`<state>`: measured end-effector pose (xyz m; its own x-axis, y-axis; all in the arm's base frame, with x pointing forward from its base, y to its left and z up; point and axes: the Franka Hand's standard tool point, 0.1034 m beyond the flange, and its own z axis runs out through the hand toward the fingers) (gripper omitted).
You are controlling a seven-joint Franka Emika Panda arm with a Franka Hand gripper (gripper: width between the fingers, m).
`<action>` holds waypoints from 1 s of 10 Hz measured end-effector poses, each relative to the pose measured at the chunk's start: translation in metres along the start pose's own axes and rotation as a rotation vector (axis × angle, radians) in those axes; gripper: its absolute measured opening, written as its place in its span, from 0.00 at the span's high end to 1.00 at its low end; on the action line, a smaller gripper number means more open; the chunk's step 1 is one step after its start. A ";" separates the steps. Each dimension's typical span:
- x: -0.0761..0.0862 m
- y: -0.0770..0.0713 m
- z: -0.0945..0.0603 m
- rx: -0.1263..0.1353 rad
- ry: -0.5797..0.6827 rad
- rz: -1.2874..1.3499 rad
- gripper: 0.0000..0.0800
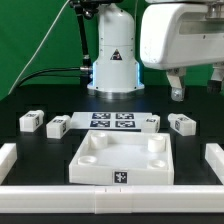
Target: Assemble one leg
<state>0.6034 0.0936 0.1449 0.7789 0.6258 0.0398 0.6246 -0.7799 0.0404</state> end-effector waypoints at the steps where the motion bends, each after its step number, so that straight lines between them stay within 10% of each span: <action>1: 0.000 0.000 0.000 0.000 0.000 0.000 0.19; 10: -0.016 -0.012 0.003 0.000 -0.013 -0.149 0.19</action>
Offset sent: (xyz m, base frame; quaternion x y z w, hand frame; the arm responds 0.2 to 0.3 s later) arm 0.0000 0.0000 0.0000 0.0000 0.0000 0.0000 1.0000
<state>0.5842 0.0929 0.1404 0.6784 0.7344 0.0207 0.7332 -0.6785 0.0449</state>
